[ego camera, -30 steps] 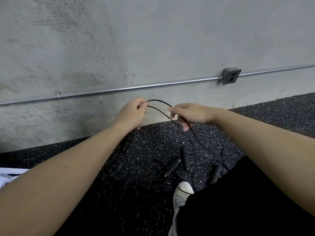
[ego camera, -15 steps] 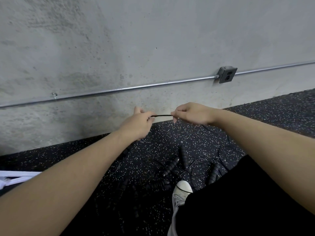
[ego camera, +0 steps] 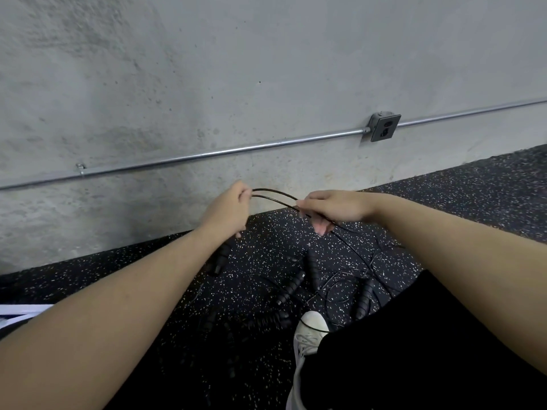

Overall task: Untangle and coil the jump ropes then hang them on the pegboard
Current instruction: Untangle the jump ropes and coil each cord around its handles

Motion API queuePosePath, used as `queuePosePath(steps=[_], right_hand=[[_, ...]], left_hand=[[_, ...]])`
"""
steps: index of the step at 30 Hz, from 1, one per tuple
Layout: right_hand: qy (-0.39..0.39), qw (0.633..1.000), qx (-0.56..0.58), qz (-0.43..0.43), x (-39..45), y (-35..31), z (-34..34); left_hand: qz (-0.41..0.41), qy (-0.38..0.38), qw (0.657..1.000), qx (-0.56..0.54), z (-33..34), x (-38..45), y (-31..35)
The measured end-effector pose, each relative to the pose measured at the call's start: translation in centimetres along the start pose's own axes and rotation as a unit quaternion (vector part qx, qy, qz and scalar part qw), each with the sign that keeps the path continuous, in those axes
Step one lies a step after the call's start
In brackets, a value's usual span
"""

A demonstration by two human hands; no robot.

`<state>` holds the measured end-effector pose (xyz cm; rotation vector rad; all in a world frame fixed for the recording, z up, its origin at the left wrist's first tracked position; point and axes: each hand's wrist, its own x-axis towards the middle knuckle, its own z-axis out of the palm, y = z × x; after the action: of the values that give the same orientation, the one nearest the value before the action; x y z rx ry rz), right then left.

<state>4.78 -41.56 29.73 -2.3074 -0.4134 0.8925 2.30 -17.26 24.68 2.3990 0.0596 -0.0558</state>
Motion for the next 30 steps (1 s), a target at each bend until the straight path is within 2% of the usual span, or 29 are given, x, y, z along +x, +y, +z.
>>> queuePosePath(steps=[4,7,10,13,16,18,24,26,30], right_hand=[[-0.038,0.995,-0.059,0.075,-0.1,1.7,-0.5],[-0.024,0.995,-0.067,0.076,-0.4,2.5,-1.2],[0.021,0.998,-0.040,0.041,-0.6,2.5,-1.7],[0.041,0.999,-0.029,0.008,-0.5,1.9,-1.6],[0.046,0.998,-0.042,-0.031,-0.2,1.0,-0.8],[0.056,0.997,-0.025,-0.043,0.0,0.6,-0.4],[0.034,0.997,0.056,-0.038,-0.5,0.7,-0.2],[0.027,0.998,0.055,-0.032,-0.8,0.6,-0.5],[-0.004,0.998,-0.058,0.012,-1.1,1.1,-0.8]], left_hand=[[-0.153,-0.020,0.982,-0.110,-0.6,0.8,-1.6],[-0.187,-0.085,0.972,-0.114,-0.3,0.3,-1.9],[-0.121,-0.108,0.985,-0.067,0.6,-0.5,-0.4],[-0.005,-0.079,0.997,0.003,1.0,-0.7,1.6],[0.136,-0.092,0.986,0.038,1.6,-1.4,3.2],[0.197,-0.100,0.973,0.059,2.3,-1.8,3.8],[0.202,-0.053,0.970,0.124,2.5,-1.8,3.2],[0.172,-0.044,0.981,0.084,1.9,-1.8,3.1],[0.077,-0.006,0.996,-0.033,0.7,-0.8,2.5]])
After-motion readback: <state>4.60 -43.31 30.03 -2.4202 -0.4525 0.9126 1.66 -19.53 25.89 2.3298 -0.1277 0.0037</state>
